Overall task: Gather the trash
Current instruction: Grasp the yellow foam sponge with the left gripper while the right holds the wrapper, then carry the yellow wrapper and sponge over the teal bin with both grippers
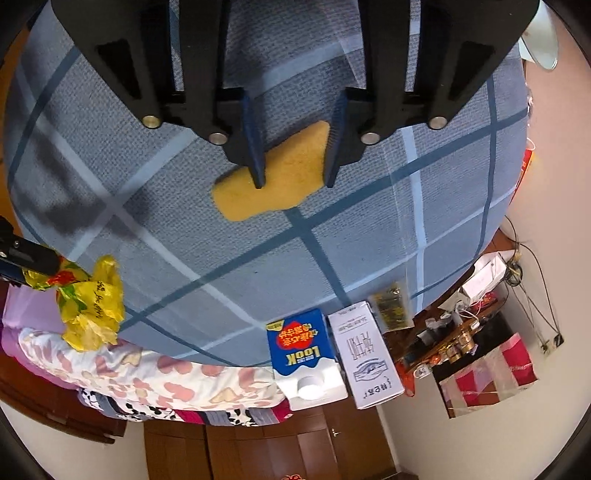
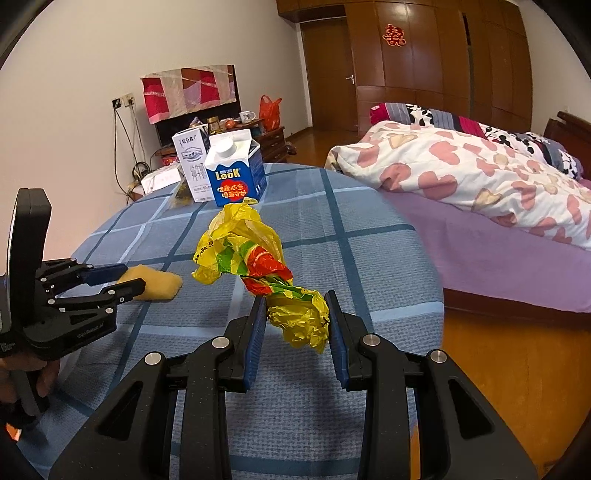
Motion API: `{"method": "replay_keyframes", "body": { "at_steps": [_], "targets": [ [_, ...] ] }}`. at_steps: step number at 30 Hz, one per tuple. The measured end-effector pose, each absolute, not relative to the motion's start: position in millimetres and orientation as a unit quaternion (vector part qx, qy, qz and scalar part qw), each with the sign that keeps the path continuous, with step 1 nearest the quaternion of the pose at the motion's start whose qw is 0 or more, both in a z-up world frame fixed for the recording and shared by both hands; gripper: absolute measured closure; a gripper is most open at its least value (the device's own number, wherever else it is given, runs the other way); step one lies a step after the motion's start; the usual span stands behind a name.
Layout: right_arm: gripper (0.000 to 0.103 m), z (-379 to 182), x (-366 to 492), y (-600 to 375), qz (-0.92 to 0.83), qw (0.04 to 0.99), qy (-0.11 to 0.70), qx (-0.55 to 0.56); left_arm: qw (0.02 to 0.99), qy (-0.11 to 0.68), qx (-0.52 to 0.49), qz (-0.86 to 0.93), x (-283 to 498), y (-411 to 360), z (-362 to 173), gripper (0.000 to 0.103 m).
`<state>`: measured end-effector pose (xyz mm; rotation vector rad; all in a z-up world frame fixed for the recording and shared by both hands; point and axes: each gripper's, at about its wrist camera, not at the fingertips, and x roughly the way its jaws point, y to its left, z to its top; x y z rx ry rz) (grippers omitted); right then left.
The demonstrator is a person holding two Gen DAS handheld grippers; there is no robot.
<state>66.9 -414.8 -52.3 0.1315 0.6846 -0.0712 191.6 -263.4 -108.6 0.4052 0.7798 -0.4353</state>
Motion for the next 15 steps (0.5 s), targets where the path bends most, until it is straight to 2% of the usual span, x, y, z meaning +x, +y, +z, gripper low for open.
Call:
{"method": "replay_keyframes", "body": {
  "at_steps": [5,15],
  "targets": [
    [0.071,-51.7,66.6,-412.1,-0.034,0.940,0.335,0.063,0.882,0.374,0.189,-0.216,192.4,-258.0,-105.9,0.082],
    [0.071,-44.2,71.3,-388.5,-0.017,0.942,0.331,0.051,0.899,0.344,0.191,-0.193,178.8,-222.1,-86.8,0.083]
  ]
}}
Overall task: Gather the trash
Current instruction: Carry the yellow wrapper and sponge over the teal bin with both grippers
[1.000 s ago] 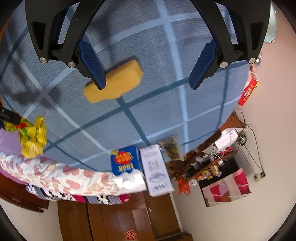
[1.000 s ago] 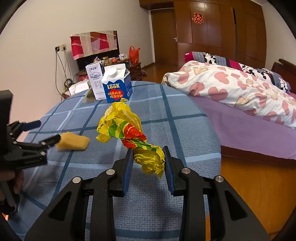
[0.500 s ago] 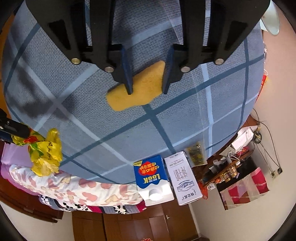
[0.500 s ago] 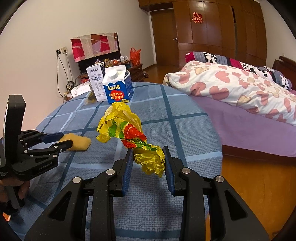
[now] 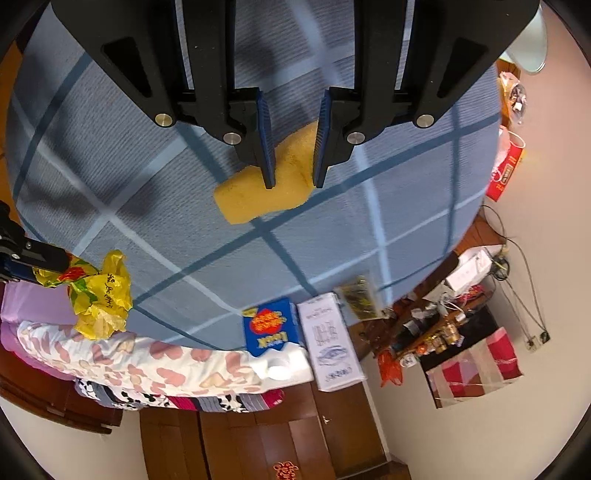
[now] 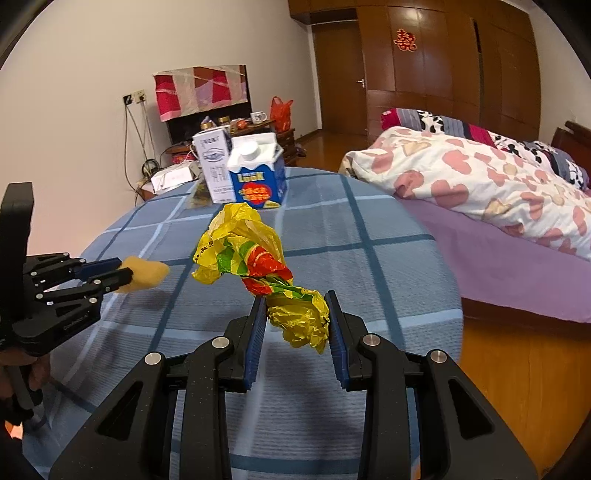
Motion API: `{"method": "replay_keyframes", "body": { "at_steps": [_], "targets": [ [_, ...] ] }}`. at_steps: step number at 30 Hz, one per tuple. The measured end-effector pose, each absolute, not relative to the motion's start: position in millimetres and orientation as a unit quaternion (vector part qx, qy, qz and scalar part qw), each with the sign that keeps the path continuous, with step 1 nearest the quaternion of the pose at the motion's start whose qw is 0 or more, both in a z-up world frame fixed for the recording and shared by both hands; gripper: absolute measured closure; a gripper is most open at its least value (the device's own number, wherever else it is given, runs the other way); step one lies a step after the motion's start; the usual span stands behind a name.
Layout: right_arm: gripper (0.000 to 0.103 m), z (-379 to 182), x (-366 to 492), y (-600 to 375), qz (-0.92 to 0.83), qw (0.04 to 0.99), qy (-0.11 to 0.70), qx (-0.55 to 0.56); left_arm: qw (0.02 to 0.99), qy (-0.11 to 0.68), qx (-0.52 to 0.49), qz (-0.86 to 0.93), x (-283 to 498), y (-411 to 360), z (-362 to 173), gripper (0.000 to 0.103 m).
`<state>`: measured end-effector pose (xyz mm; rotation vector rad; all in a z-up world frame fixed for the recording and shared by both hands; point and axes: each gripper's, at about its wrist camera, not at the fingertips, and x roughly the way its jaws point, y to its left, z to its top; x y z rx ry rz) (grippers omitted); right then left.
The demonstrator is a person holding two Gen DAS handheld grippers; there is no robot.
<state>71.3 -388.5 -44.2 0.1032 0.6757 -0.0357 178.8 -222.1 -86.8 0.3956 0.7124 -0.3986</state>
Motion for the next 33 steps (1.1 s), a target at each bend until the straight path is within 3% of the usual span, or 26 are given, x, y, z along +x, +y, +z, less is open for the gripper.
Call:
{"method": "replay_keyframes", "body": {
  "at_steps": [33],
  "targets": [
    [0.071,-39.3,108.5,-236.1,0.107,0.936,0.336,-0.009,0.931,0.329,0.132,-0.086,136.9,-57.5,-60.5,0.083]
  ]
}}
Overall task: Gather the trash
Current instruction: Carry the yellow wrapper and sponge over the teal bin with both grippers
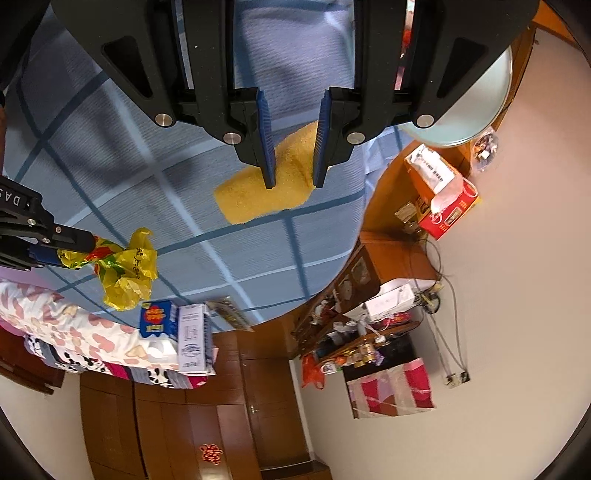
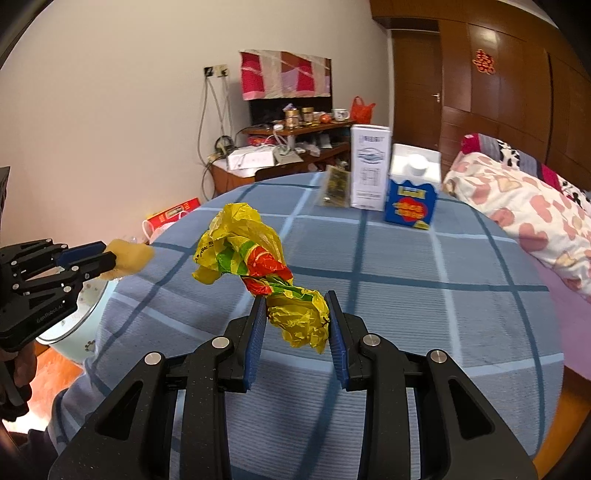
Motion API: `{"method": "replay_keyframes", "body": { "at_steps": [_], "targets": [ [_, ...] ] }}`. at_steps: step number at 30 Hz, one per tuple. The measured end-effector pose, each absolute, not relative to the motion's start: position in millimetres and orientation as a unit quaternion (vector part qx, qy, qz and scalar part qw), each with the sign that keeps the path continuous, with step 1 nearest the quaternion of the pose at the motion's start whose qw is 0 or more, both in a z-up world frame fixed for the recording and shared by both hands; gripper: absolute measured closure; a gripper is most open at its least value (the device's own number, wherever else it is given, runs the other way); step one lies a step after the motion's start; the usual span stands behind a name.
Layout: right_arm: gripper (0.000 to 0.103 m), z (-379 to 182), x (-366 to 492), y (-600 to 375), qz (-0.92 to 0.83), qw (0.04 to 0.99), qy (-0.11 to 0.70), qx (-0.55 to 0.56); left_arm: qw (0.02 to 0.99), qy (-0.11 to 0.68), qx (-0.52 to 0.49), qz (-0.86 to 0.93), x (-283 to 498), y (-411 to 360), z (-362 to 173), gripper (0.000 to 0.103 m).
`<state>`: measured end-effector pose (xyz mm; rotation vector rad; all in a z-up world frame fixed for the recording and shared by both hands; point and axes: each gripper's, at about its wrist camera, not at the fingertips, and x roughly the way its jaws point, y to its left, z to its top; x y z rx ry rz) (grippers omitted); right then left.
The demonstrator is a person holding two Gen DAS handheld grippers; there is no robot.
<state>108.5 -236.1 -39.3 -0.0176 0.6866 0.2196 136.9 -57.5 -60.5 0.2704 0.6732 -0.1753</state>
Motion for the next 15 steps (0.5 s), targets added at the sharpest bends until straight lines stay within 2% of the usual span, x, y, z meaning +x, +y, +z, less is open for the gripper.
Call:
{"method": "replay_keyframes", "body": {
  "at_steps": [15],
  "targets": [
    [0.070,-40.7,114.2,-179.8,0.158,0.927,0.337,-0.039,0.933,0.336,0.120,-0.037,122.0,-0.2,-62.6,0.083]
  ]
}}
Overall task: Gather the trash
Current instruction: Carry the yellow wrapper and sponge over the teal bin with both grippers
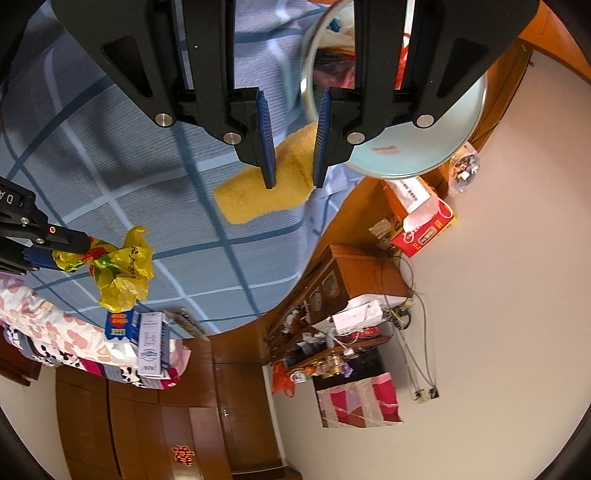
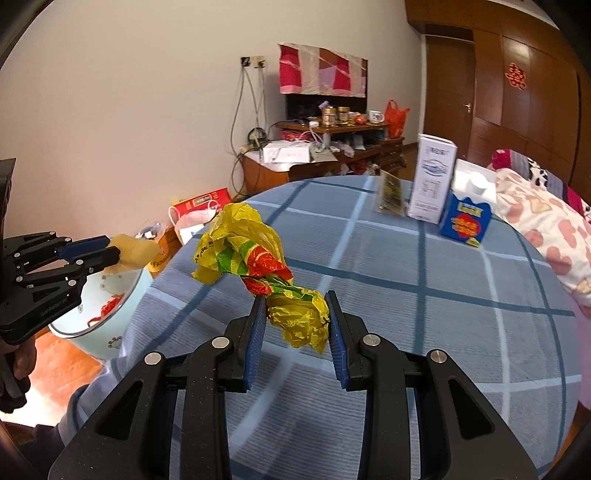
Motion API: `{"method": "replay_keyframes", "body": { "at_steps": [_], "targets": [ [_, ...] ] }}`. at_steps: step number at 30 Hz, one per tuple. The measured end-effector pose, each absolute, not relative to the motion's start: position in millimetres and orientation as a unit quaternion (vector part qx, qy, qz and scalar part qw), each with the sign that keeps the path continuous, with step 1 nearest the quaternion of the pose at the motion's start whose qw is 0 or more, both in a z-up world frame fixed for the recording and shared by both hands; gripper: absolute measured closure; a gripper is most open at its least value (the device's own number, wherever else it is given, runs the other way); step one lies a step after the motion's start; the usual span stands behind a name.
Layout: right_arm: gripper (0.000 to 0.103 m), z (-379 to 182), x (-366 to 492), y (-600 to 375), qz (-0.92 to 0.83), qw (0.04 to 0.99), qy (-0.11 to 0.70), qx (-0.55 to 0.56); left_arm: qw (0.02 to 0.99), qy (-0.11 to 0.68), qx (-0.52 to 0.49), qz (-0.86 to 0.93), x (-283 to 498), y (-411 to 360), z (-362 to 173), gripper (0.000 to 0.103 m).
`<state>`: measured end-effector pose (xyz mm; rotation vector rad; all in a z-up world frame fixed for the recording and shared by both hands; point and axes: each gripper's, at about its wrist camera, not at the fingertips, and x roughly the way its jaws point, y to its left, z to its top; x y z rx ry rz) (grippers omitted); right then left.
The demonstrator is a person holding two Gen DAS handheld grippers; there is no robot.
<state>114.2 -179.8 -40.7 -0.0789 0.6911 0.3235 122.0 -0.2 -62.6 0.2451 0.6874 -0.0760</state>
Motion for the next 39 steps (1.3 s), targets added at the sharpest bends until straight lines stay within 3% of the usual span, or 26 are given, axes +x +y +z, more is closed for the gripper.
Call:
{"method": "replay_keyframes", "body": {
  "at_steps": [39],
  "targets": [
    [0.070,-43.0,115.9,-75.7,0.242,0.906,0.335,-0.099,0.930,0.351,0.097,0.048,92.5,95.8,-71.6,0.083]
  ]
}}
